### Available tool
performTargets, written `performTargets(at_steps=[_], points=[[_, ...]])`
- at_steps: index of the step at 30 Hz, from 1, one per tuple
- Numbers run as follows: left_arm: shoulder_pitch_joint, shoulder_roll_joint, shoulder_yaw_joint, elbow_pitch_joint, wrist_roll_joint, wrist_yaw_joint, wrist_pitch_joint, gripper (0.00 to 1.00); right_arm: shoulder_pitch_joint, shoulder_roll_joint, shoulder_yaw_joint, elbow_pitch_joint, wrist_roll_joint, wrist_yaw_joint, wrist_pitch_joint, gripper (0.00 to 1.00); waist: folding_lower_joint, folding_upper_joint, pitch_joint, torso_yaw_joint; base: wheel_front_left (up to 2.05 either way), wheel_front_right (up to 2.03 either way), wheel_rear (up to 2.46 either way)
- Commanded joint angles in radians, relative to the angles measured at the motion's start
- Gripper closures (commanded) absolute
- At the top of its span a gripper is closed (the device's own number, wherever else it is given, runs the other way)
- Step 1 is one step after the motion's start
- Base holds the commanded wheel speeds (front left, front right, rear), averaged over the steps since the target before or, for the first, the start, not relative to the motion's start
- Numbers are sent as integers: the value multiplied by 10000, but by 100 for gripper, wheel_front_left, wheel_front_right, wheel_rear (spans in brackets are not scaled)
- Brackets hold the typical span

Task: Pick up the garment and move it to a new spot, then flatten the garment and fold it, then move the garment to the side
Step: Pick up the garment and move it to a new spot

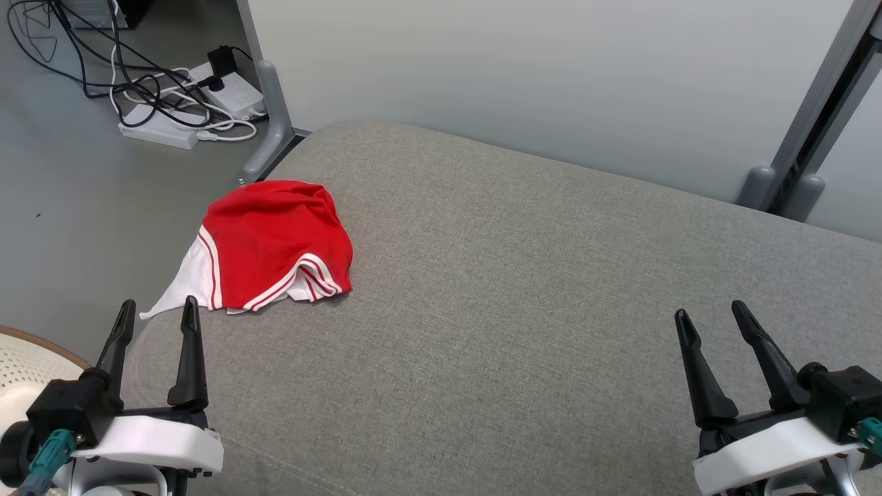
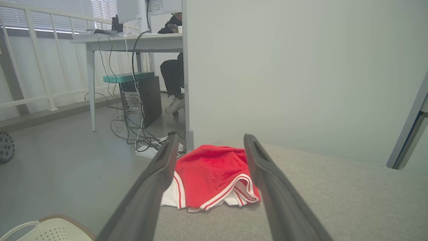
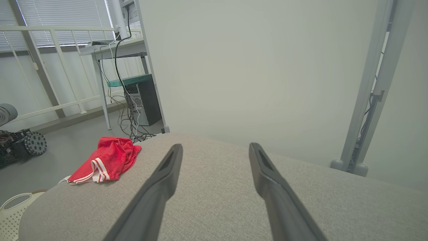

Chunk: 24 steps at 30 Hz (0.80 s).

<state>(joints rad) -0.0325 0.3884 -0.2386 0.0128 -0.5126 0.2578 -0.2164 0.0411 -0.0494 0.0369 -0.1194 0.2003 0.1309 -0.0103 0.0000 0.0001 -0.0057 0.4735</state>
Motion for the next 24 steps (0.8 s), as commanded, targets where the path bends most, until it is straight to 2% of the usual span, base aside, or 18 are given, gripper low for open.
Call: performTargets(at_steps=[1, 8, 13, 18, 24], points=[[-149, -2, 27, 23, -70, 49, -74, 0, -21, -38, -47, 14, -19, -4, -2, 0, 0, -1, 12, 12, 0, 0, 0], [-338, -46, 26, -11, -88, 27, -126, 0, -74, -38, -84, -58, -61, -4, 96, 0, 0, -1, 165, -13, 0, 0, 0], [-1163, -136, 103, -90, -175, -125, -162, 0, -208, -42, -267, -318, -242, -4, 337, 0, 0, -1, 697, -81, 0, 0, 0], [-2764, -220, 90, 1001, -496, -760, -18, 0, -534, -166, -401, -810, -584, -4, 747, 0, 0, -1, 1656, -178, 0, 0, 0], [-4563, -563, -149, 3590, -1278, -1832, 656, 0, -1072, -462, -457, -1334, -758, -4, 1235, 0, 0, -1, 2989, -405, 0, 0, 0]])
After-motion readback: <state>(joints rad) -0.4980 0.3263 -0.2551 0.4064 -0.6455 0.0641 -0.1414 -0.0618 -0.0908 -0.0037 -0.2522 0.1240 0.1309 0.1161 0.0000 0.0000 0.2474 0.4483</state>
